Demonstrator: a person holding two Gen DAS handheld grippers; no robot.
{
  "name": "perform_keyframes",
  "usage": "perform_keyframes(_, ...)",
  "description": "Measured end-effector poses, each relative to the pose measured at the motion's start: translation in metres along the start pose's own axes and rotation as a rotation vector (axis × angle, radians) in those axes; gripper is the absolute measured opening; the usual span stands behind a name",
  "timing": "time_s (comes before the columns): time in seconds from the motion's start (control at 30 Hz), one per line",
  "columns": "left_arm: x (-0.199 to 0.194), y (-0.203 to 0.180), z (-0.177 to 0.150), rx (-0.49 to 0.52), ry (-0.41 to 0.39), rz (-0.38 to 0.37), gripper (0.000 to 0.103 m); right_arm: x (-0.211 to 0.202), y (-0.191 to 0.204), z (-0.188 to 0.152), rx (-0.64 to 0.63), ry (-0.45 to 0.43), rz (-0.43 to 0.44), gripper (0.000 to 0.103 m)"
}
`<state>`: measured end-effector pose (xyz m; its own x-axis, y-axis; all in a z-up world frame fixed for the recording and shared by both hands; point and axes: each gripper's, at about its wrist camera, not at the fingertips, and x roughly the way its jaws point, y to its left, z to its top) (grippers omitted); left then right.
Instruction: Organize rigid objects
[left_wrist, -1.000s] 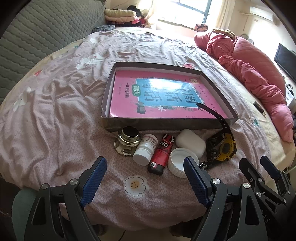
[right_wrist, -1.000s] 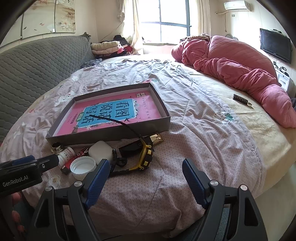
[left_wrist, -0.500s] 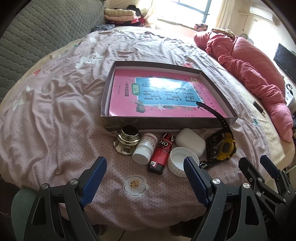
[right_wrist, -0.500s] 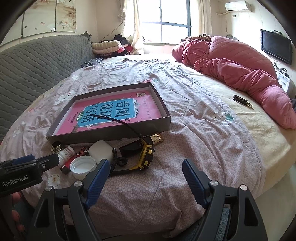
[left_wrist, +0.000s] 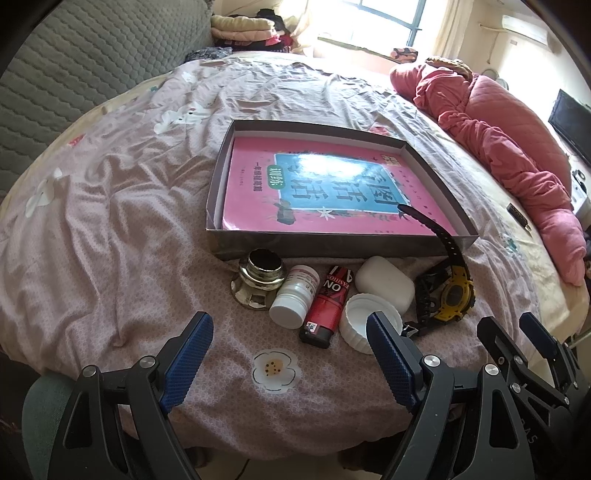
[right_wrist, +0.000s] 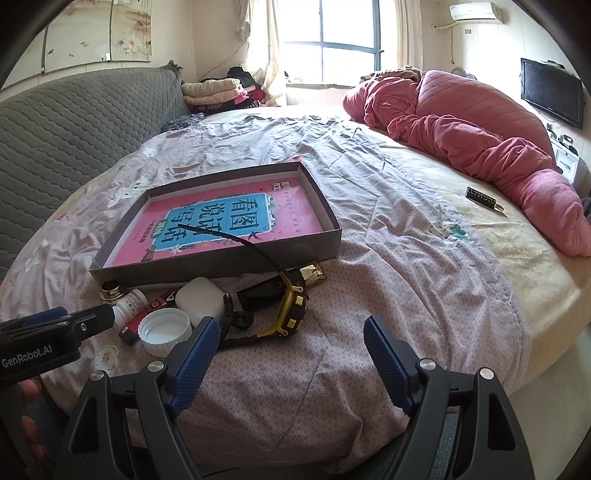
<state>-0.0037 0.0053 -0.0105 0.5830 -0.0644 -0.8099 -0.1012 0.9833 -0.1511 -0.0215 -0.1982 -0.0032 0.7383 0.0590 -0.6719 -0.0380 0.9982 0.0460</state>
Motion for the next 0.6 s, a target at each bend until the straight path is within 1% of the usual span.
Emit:
perform_keyframes(0.4, -0.002, 0.013, -0.004, -0.022, -0.005, 0.016, 0.086, 0.0, 0.0, 0.0, -0.001, 0.0, -0.001, 0.08)
perform_keyframes(0.6, 0.003, 0.023, -0.006, -0.042, 0.016, 0.017, 0.086, 0.001, 0.002, -0.001, -0.001, 0.005, 0.004, 0.08)
